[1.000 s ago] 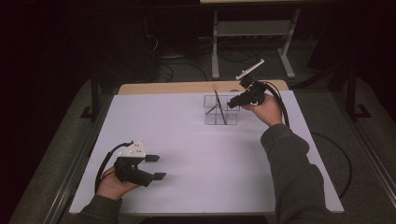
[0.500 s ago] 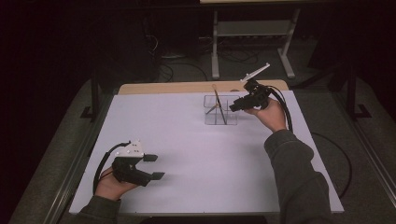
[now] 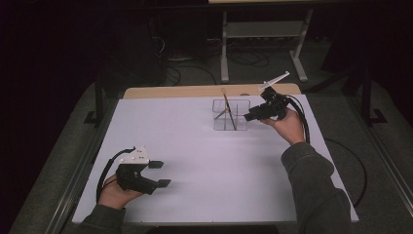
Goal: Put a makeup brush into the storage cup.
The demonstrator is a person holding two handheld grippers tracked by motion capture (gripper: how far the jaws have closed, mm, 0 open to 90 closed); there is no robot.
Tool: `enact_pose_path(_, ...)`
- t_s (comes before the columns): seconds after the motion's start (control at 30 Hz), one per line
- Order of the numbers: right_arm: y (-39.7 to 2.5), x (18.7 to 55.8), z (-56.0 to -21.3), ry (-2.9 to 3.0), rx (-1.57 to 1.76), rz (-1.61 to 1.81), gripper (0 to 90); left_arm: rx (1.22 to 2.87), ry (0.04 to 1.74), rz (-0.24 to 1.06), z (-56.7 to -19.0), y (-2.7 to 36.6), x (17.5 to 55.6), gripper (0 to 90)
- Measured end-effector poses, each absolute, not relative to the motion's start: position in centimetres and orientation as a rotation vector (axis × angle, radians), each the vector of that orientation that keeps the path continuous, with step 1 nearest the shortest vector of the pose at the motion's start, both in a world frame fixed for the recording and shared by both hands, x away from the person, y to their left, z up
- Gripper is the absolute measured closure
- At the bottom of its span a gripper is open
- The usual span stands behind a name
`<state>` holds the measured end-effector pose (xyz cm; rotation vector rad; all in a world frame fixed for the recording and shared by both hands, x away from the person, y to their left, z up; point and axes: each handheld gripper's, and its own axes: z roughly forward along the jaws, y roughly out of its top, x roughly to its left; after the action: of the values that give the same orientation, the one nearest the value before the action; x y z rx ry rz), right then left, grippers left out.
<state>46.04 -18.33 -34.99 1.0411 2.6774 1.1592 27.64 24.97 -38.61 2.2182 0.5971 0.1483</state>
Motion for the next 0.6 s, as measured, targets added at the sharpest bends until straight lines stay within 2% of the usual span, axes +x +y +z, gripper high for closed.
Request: enact_pose_path(0.6,-19.3,44.4,-34.6,2.649,1.024,1.181,48.5,2.22,0.6,0.166,-38.6,25.1,27.6,28.4)
